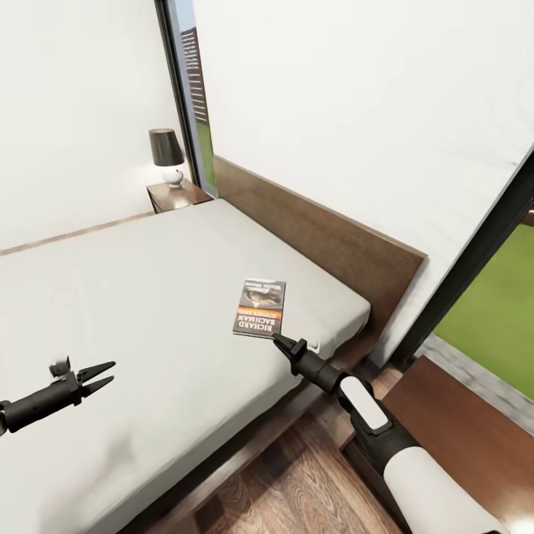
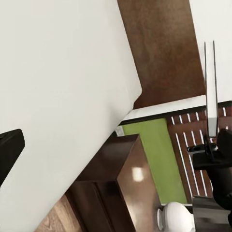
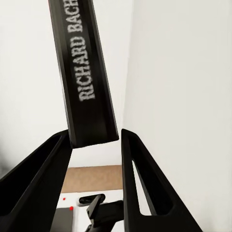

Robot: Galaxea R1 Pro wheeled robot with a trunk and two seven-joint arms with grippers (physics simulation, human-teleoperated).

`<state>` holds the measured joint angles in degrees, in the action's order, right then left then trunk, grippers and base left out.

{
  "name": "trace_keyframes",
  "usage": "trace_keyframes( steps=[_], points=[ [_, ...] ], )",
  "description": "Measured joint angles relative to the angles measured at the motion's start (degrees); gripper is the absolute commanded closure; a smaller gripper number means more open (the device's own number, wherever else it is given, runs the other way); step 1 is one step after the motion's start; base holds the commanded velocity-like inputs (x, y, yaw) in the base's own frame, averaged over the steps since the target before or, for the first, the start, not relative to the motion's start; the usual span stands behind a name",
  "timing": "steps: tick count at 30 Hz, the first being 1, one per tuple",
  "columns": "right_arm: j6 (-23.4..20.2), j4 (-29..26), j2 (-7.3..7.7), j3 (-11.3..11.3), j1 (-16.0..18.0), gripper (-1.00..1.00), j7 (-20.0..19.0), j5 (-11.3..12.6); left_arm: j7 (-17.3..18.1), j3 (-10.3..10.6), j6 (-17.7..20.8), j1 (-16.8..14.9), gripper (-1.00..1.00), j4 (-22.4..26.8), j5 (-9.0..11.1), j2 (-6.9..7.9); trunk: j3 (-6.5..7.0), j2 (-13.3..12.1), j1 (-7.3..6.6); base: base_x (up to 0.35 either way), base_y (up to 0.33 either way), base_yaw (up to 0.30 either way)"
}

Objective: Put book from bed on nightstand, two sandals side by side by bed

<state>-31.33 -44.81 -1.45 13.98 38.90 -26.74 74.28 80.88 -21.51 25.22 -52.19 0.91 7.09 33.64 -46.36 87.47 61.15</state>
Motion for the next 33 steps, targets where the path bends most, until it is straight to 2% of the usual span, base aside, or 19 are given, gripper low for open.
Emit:
trace_keyframes(
  steps=[18,24,29,33],
  points=[
    [0.3,0.0,0.55,0.0,-2.3,1.0,-2.1,-0.5,-0.4,0.0,-1.8,0.0,-1.0,0.0,0.0,-0.16,1.66,0.0,0.0,0.0,0.0,0.0],
    [0.6,0.1,1.48,0.0,-4.5,1.0,-4.1,-0.3,-0.4,0.0,-1.9,0.0,-1.0,0.0,0.0,-0.21,2.21,0.0,0.0,0.0,0.0,0.0],
    [2.9,0.1,2.01,-0.2,-5.9,1.0,-5.4,-0.7,-0.4,0.0,-1.9,0.0,-1.0,0.0,0.0,-0.26,2.68,0.0,0.0,0.0,0.0,0.0],
    [5.5,0.9,2.24,-0.2,-6.5,1.0,-6.6,-2.6,-0.4,0.0,-1.9,0.0,-1.0,0.0,0.0,-0.31,3.05,0.0,0.0,0.0,0.0,0.0]
  ],
)
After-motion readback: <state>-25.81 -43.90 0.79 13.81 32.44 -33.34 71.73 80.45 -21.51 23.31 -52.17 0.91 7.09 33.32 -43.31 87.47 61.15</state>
